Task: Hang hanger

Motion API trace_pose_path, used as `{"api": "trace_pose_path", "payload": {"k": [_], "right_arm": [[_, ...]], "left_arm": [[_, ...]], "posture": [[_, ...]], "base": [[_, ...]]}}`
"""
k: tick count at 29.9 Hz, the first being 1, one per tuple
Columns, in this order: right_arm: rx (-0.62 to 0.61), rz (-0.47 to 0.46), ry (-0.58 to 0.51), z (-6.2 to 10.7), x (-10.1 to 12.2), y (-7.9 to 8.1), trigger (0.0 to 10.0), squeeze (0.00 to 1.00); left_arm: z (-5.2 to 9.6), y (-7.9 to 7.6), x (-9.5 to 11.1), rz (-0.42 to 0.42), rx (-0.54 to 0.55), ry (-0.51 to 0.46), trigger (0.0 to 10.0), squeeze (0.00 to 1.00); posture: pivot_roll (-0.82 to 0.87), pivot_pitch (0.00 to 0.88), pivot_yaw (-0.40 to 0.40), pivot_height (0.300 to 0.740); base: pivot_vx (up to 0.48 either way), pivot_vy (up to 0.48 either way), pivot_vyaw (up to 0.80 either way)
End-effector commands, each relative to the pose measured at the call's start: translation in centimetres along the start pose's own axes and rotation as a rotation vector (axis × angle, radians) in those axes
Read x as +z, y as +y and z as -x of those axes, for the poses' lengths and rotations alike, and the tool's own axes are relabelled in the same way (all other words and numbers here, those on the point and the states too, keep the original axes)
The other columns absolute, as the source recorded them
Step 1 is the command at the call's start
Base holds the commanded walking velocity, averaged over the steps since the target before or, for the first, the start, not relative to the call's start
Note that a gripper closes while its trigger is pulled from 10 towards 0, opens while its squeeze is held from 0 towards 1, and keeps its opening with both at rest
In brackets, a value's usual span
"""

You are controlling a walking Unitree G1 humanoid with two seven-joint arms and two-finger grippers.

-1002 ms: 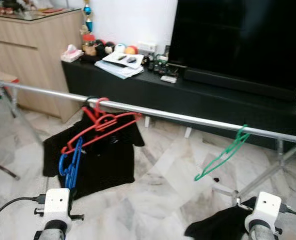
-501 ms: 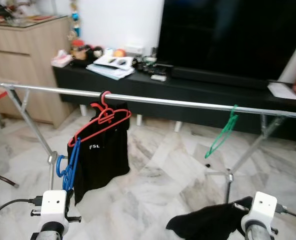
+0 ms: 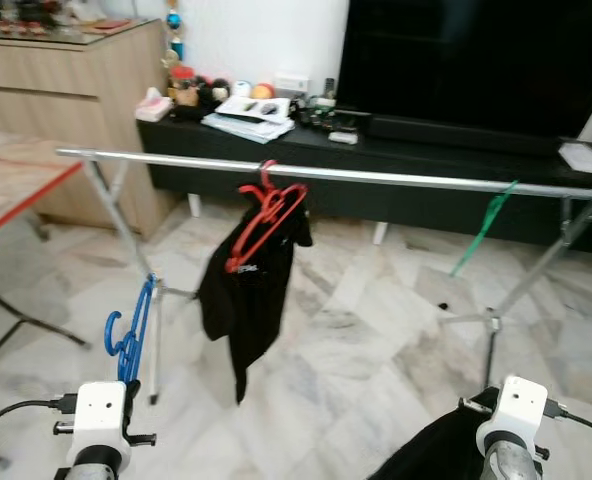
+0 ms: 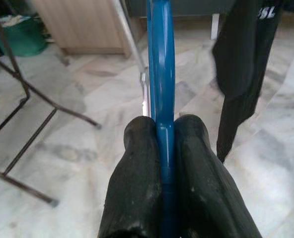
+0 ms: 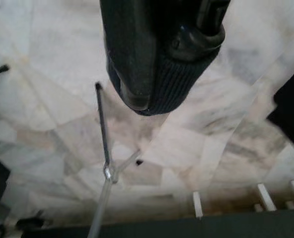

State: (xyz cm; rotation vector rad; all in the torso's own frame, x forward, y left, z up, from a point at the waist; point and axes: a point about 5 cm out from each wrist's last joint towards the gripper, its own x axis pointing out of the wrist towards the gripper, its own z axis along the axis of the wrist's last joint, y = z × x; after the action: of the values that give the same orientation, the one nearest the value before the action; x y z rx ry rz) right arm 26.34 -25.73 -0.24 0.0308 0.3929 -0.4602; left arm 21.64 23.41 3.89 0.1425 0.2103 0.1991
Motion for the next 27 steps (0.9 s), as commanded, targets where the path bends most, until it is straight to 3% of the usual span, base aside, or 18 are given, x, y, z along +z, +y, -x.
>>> {"api": "trace_pose_path", "payload": {"k": [1, 20, 27], "right_arm": [[-0.008, -0.001, -0.028, -0.3, 0.7, -0.2, 10.0, 0.0], [0.067, -0.017, -0.072, -0.8, 2.6, 2.1, 10.0, 0.0], [0.092, -0.021, -0.106, -0.4, 2.6, 2.2, 10.0, 0.0]], "left_arm": [[-0.1, -0.1, 0.5, 0.0, -0.011, -0.02, 10.0, 0.0], [-0.6, -0.8, 1.4, -0.019, -0.11, -0.043, 10.0, 0.0], [0.6, -1.0, 1.5, -0.019, -0.162, -0.04, 10.0, 0.0]], "posture": [[0.13, 0.0, -0.039, 0.74], [0.1, 0.0, -0.01, 0.74], [0.1, 0.038, 0.014, 0.74]], "base": [[0.0, 0.0, 0.0], [0.0, 0.0, 0.0], [0.0, 0.0, 0.0]]}}
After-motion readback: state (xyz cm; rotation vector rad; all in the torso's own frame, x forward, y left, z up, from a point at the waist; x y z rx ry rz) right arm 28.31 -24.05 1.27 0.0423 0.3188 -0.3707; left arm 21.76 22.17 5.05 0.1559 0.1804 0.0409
